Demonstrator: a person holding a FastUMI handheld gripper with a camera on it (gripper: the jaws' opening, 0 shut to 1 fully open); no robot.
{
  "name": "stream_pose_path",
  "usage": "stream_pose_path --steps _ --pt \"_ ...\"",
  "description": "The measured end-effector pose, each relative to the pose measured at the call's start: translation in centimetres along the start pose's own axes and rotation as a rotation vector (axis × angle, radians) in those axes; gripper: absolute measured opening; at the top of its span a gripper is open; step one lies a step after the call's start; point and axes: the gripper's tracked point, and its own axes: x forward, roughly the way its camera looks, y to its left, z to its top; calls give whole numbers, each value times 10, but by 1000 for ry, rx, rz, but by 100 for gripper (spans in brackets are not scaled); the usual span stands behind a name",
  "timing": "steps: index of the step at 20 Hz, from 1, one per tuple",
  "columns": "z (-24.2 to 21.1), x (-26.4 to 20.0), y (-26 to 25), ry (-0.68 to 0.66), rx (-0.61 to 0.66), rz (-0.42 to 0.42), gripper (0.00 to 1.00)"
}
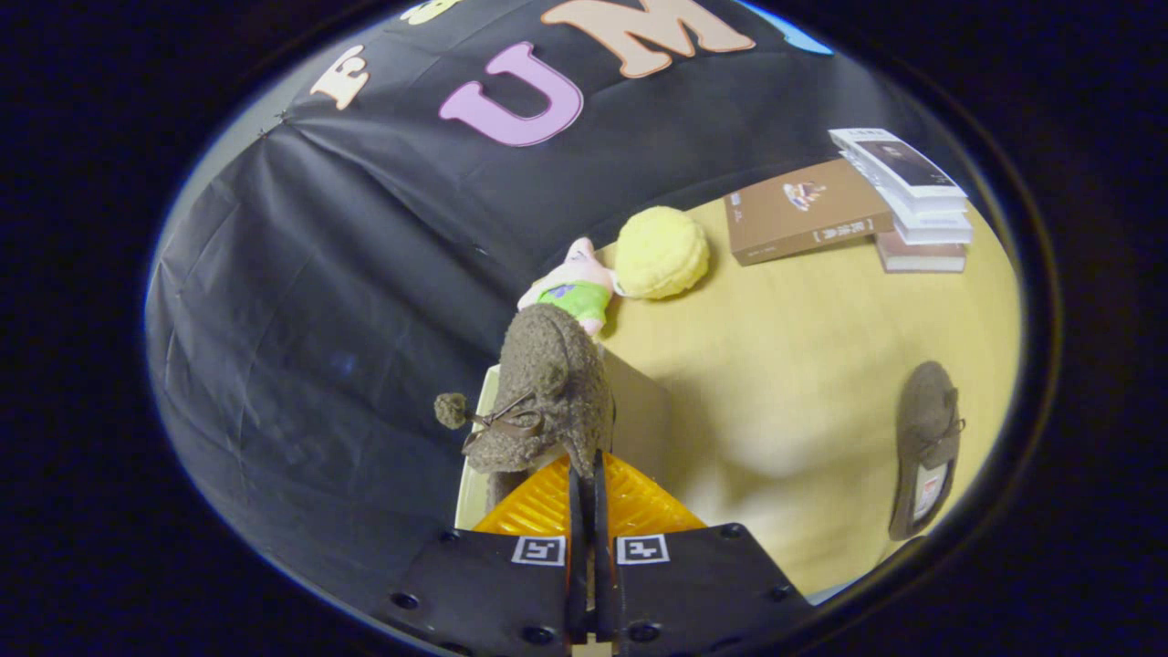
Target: Open the storage box then place both shoes into the box .Put the left shoe in first, then the right shoe, with the right side of both shoes facing outward in a uniform manner.
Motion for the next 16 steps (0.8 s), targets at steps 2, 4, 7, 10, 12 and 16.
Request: stream_pose_path --steps 2,4,7,10,12,16 --pt "-7 17 17 23 -10 9 7" --pt "-13 33 32 24 -16 5 7" --pt "-20 58 46 22 -31 -20 7" --pt "-31 81 50 33 -33 -55 7" --pt "-39 97 51 48 -38 -72 7" --pt "-56 124 50 64 -30 -117 7"
